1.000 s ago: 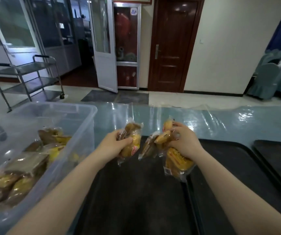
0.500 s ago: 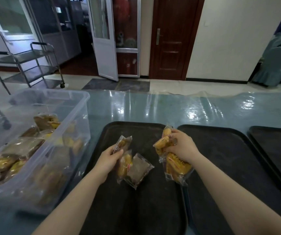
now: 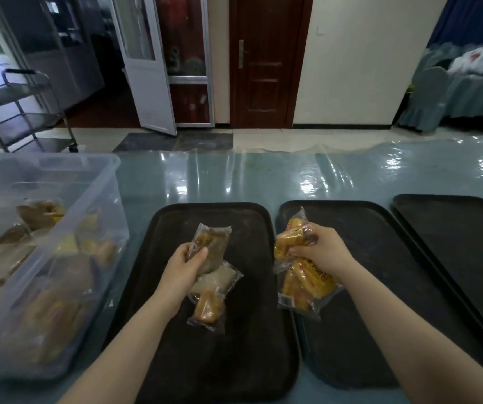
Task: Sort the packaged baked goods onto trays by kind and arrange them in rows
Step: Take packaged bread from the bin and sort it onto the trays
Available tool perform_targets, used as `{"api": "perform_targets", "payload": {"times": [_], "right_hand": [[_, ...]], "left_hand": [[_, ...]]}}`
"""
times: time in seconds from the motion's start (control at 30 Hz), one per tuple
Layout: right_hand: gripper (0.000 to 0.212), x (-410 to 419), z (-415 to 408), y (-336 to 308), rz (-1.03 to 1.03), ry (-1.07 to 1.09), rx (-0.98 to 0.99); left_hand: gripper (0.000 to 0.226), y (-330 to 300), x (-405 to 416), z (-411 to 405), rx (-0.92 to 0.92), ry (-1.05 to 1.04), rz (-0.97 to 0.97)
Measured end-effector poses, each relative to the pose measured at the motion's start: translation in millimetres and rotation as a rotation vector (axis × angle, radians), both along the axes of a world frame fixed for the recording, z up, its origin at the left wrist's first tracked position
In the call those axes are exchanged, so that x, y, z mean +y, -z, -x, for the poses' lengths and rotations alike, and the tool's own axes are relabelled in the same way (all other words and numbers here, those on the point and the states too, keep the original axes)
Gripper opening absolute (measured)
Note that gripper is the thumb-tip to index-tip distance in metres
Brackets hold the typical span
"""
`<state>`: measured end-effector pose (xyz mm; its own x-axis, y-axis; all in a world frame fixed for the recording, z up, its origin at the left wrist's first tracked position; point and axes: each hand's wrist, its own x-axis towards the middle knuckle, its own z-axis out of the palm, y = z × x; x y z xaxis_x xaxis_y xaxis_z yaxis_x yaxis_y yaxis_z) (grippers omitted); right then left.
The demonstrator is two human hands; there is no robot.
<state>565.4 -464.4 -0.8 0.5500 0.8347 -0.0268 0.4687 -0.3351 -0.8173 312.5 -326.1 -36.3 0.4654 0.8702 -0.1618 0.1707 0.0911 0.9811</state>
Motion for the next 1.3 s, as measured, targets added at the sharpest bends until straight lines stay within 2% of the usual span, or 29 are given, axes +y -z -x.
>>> {"api": "perform_targets", "payload": {"times": [0.17, 0.27, 0.33, 0.47, 0.63, 0.73, 0.8, 0.9, 0.97, 1.3], "right_hand": [[0.029, -24, -44, 7, 0.007, 0.013, 0.028], [0.028, -38, -78, 11, 0.03, 0.001, 0.047], [0.023, -48, -101, 15, 0.037, 0.002, 0.052], [0.019, -68, -150, 30, 0.041, 0.038, 0.04], [0.021, -79, -200, 48, 0.1, 0.009, -0.03], [0.021, -79, -218, 61, 0.108, -0.017, -0.007], [0.034, -79, -228, 69, 0.111, -0.054, 0.011], [0.074, -78, -233, 76, 0.185, -0.165, 0.033], [0.087, -76, -233, 79, 0.233, -0.198, 0.004], [0.045, -59, -187, 89, 0.214, -0.237, -0.133]], "left_hand": [[0.017, 5, -21, -45, 0.006, 0.009, 0.052], [0.036, 15, -36, -78, 0.061, -0.061, 0.081], [0.04, 23, -47, -102, 0.093, -0.093, 0.09], [0.025, 36, -71, -150, 0.045, -0.041, 0.157], [0.023, 49, -96, -191, 0.02, -0.033, 0.272], [0.019, 50, -108, -209, 0.013, -0.064, 0.299], [0.021, 51, -112, -216, -0.009, -0.087, 0.315], [0.023, 49, -115, -218, -0.034, -0.102, 0.322], [0.026, 49, -115, -216, -0.044, -0.127, 0.335], [0.03, 55, -111, -170, -0.173, -0.252, 0.363]]}}
